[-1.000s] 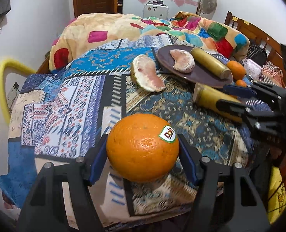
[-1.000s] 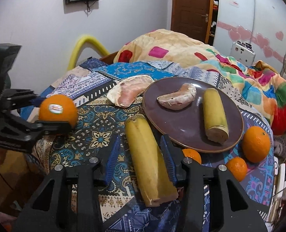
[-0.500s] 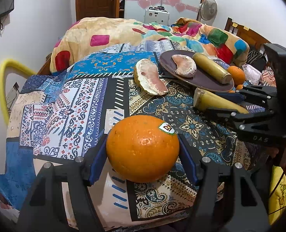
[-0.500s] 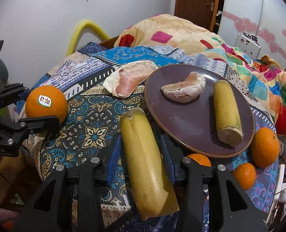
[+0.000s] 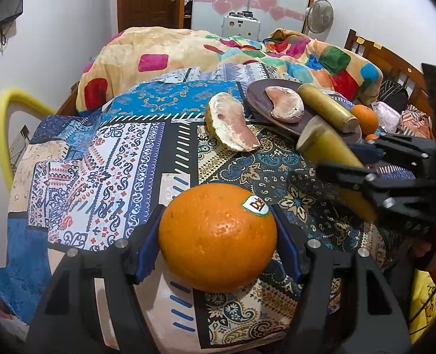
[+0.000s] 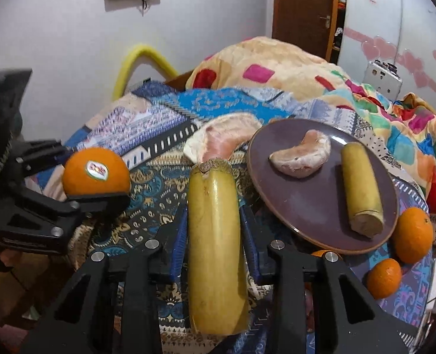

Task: Organize fruits
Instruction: 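Grasp the Dole orange with left tool while right tool grasps and lifts the banana, then lower banana onto the plate with right tool while left tool carries orange over plate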

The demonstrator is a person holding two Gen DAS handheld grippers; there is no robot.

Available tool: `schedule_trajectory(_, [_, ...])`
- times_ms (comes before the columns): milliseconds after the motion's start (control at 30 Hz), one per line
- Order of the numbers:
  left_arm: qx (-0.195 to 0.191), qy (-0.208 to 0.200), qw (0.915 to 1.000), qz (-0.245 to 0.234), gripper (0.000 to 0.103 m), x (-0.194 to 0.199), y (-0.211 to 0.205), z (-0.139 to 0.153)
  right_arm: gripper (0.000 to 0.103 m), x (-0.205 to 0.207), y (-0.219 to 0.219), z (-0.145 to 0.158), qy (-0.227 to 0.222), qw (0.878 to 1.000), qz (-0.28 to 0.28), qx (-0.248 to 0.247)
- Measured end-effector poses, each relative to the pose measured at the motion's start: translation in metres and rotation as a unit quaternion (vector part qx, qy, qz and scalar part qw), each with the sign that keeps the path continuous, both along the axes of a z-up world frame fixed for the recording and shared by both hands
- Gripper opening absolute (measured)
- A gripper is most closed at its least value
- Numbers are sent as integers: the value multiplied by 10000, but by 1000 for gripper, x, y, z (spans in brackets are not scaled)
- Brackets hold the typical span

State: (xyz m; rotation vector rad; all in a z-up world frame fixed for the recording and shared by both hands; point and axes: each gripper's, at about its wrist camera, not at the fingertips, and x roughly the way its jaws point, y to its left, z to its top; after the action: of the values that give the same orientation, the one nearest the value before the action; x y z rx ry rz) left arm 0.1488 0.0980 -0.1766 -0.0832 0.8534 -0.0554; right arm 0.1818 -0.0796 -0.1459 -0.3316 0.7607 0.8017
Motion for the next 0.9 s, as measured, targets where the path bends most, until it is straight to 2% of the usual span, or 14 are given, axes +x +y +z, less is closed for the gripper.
schedule_trajectory(333, [-155, -292, 9994, 46, 68, 10, -6, 31, 31, 3, -33, 36, -303, 9967, -394, 643])
schedule_trajectory(533, [-68, -502, 9987, -64, 68, 23, -21, 50, 31, 14, -59, 53, -403, 9924, -729, 907])
schedule_trajectory(900, [-107, -624, 9976, -279, 68, 63, -48, 63, 31, 33, -100, 73, -817, 9840, -1264, 950])
